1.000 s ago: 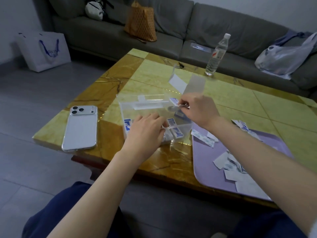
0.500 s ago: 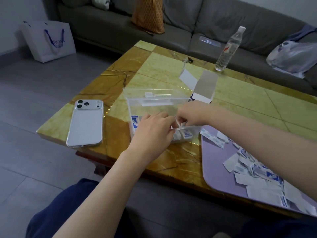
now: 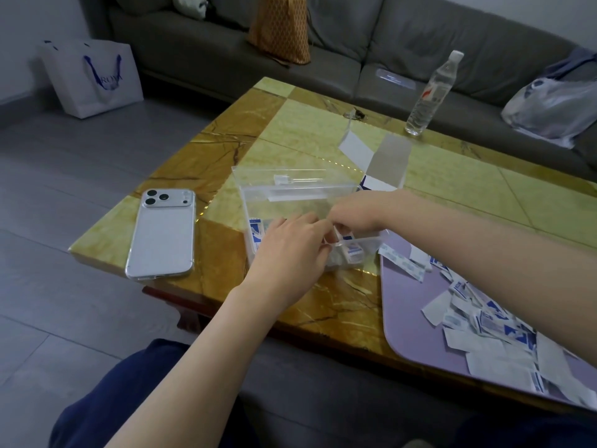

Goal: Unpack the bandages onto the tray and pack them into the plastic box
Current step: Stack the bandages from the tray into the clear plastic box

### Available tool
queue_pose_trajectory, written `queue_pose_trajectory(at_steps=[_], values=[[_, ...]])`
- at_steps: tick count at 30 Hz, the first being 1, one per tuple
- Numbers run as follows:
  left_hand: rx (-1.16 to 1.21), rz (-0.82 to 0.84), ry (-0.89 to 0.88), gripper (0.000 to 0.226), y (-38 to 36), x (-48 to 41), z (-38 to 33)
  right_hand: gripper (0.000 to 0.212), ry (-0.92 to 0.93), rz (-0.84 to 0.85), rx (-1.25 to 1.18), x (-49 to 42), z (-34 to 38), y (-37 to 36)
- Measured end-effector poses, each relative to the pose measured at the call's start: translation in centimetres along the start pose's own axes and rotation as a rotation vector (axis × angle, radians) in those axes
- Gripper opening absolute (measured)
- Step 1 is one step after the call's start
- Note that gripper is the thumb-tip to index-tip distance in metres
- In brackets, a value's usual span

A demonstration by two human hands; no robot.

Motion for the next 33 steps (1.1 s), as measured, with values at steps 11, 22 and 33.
queue_pose_trajectory(at_steps=[11,22,33], values=[[0.013,0.009,0.008,0.015,0.0,0.0,0.0,0.037,-0.025,-0.043,-0.089,0.5,-0.4,0.2],[-0.070,-0.025,-0.010,0.019,-1.0,-0.2,-1.5,0.024,-0.264,-1.010,-0.496,9.3,-2.9,-0.8],[-0.008,0.165,-0.234,0.025,-6.9,0.5,-7.6,0.062,-1.026,-0.466,-0.749,14.2,-10.6,-17.1]])
Point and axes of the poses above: each hand's wrist, its own x-axis away from the middle knuckle, its own y-axis out of the back of the hand, z = x × y, the point moved 4 cm from there along -x, towards the middle knuckle, and after that the axes turned 11 degrees about -z, right-handed, at the moved point
